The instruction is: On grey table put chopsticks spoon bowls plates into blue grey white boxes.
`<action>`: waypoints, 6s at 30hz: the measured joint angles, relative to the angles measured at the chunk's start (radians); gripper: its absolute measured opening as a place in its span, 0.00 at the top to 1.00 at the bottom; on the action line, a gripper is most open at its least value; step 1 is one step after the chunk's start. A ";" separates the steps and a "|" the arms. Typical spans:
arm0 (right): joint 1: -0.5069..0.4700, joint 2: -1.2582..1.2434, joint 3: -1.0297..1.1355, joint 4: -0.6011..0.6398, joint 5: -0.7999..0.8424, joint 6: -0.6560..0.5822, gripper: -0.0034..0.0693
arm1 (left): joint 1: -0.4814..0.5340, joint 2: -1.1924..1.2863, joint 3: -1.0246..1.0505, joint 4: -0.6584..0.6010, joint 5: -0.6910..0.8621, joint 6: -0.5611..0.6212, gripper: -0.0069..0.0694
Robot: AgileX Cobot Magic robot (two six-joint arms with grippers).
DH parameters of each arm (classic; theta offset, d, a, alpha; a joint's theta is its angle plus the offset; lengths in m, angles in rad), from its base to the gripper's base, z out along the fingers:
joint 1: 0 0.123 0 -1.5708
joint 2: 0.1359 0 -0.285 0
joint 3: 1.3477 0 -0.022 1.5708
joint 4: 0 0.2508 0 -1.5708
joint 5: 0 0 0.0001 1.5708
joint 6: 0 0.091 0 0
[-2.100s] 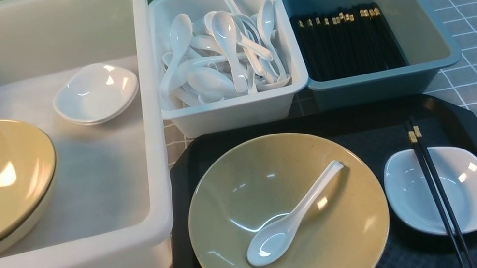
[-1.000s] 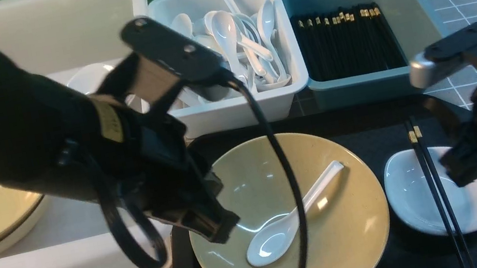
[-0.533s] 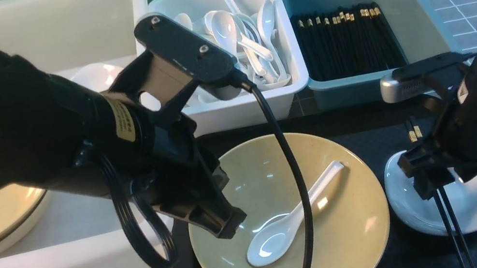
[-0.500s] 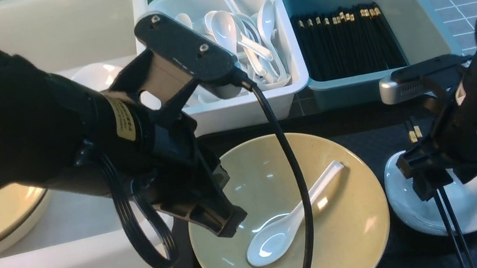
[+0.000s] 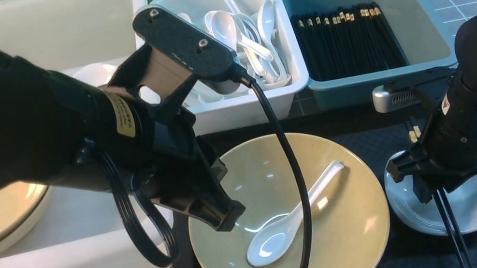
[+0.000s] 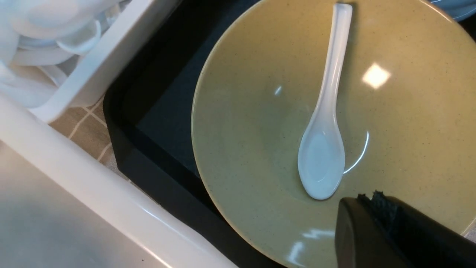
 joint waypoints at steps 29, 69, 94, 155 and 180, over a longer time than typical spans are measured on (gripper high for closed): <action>-0.010 -0.138 -0.370 -0.013 0.127 -0.146 0.75 | 0.074 0.181 -0.138 -0.047 -0.085 -0.040 0.92; -0.110 0.468 -1.303 -0.002 0.369 -0.324 0.25 | 0.184 0.049 -0.318 -0.106 -0.021 0.083 0.92; 0.390 -0.008 -0.371 0.016 0.322 -1.105 0.25 | 0.184 -0.497 0.317 -0.149 0.035 0.029 0.92; 0.139 0.631 -1.238 -0.084 -0.111 -0.172 0.75 | 0.184 0.042 -0.100 0.039 -0.180 -0.085 0.92; 0.161 0.003 -0.933 0.030 0.380 -0.393 0.51 | 0.186 0.323 -0.463 -0.003 0.245 -0.001 0.74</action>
